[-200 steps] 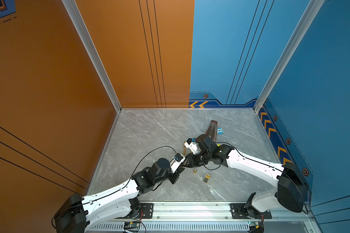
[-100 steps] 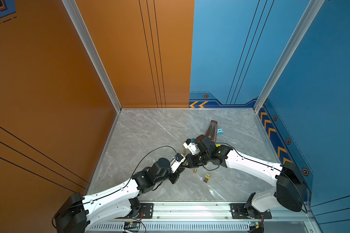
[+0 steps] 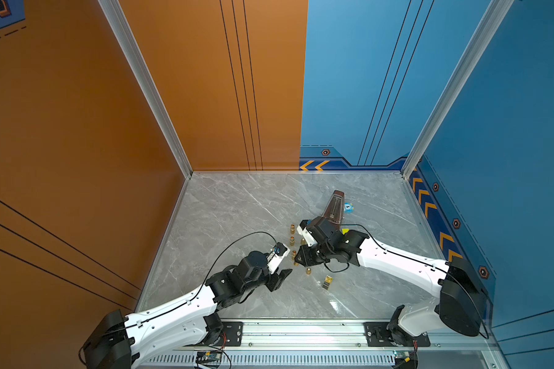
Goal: Open the lipstick cap
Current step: Place the lipstick at the center of the board.
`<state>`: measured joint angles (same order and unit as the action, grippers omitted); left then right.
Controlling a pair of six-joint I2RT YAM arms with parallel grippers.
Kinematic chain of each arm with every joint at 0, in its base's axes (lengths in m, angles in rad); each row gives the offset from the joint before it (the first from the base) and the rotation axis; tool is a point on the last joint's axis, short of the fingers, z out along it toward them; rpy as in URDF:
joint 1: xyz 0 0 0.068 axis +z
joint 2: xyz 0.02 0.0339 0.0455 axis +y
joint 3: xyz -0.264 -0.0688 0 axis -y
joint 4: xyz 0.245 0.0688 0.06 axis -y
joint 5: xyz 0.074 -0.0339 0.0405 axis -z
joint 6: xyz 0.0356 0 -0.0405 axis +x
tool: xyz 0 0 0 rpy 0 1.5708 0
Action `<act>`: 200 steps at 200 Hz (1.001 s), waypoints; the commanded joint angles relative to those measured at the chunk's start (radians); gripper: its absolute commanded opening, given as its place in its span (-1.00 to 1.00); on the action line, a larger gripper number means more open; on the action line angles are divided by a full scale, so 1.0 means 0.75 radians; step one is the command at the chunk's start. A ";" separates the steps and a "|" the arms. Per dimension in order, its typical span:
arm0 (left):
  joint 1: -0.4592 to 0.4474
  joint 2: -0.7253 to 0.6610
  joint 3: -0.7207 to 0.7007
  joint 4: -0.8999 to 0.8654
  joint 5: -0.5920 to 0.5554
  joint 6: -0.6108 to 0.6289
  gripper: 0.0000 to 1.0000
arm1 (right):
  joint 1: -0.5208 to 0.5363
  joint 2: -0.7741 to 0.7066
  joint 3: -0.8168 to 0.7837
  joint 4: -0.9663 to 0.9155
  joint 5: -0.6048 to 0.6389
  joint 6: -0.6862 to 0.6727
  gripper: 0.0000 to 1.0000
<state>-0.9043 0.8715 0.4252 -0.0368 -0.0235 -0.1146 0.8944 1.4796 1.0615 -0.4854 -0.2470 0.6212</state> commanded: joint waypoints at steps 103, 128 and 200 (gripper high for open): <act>0.087 -0.103 -0.059 -0.162 -0.178 -0.149 0.92 | 0.225 0.257 0.023 0.034 0.535 -0.048 -0.63; 0.108 -0.119 -0.070 -0.163 -0.187 -0.160 0.99 | 0.226 0.296 0.005 0.077 0.526 -0.053 -0.63; 0.139 -0.127 -0.075 -0.162 -0.153 -0.170 0.97 | 0.240 0.357 -0.010 0.117 0.543 -0.081 -0.62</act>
<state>-0.8116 0.7845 0.3862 -0.1440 -0.1349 -0.2306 1.0679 1.7351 1.0698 -0.4133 0.1188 0.5865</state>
